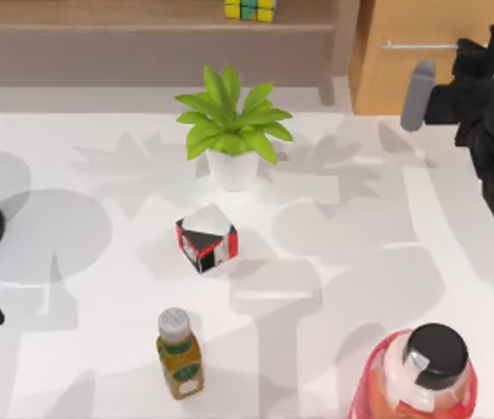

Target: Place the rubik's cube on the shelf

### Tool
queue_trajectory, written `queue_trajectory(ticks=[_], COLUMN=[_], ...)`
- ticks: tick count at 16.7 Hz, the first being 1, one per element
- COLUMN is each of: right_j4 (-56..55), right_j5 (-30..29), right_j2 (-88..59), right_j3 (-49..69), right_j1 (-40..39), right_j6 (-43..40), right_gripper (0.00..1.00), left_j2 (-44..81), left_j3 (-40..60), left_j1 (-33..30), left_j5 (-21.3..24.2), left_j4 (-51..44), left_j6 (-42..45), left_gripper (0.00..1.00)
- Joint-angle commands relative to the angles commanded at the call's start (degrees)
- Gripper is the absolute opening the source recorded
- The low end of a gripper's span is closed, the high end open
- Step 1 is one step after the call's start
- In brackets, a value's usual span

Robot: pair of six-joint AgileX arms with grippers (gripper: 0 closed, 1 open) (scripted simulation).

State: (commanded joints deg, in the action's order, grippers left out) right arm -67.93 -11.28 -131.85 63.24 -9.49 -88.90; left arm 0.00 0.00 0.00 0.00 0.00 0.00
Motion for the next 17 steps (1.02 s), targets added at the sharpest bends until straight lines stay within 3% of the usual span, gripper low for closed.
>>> queue_trajectory(ticks=[11,17], right_j4=[0.0,0.0], right_j5=[0.0,0.0], right_j2=[0.0,0.0], right_j3=[0.0,0.0], right_j1=[0.0,0.0], right_j6=[0.0,0.0], right_gripper=[0.98,1.0], left_j2=[0.0,0.0], left_j3=[0.0,0.0], left_j1=[0.0,0.0], left_j5=[0.0,0.0], left_j4=[0.0,0.0], left_j6=[0.0,0.0], left_gripper=[1.0,1.0])
